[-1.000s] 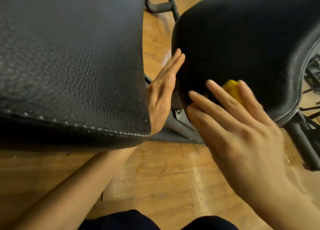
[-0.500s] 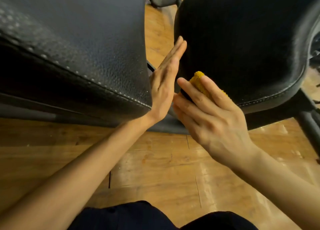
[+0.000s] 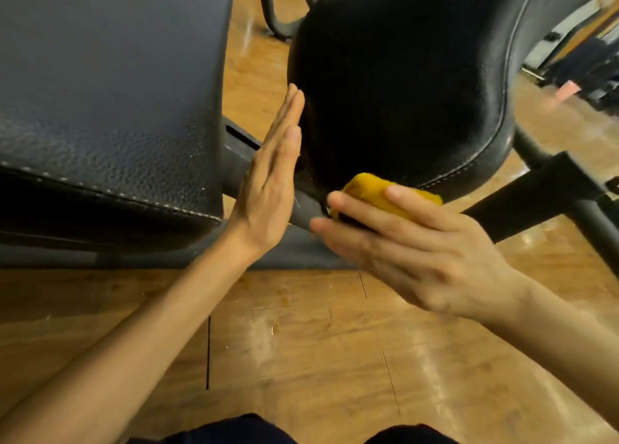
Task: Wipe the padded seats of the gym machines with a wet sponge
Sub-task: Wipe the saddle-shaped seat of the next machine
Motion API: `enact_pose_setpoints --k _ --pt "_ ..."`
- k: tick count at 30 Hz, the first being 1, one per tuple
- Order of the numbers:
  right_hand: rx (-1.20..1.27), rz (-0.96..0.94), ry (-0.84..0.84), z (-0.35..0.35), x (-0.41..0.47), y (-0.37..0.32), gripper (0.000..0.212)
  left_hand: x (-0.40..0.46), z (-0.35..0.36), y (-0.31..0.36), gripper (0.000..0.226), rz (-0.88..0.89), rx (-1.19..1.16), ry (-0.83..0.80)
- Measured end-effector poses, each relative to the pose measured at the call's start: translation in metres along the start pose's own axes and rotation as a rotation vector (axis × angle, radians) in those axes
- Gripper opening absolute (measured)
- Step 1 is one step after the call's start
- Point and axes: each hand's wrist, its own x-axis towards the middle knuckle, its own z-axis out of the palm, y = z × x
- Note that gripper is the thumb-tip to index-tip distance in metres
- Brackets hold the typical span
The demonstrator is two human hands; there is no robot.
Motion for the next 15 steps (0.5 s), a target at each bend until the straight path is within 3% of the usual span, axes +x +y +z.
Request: enact_pose_setpoints --k 4,7,11,15 --pt "0.117 0.255 0.201 -0.013 -0.023 0.019 0.036 -0.002 0.006 0.010 0.053 -0.008 0.052 0.039" --pt "0.175 0.506 0.427 0.017 -0.009 -0.025 0.035 -0.007 0.018 0.024 0.049 0.089 0.166 0.066" --pt "0.206 0.767 0.657 0.057 0.008 -0.067 0.051 -0.003 0.030 0.049 0.048 0.268 0.294 0.011" --pt "0.329 0.972 0.875 0.064 0.043 -0.088 0.053 0.005 0.036 0.061 0.048 0.321 0.344 -0.027"
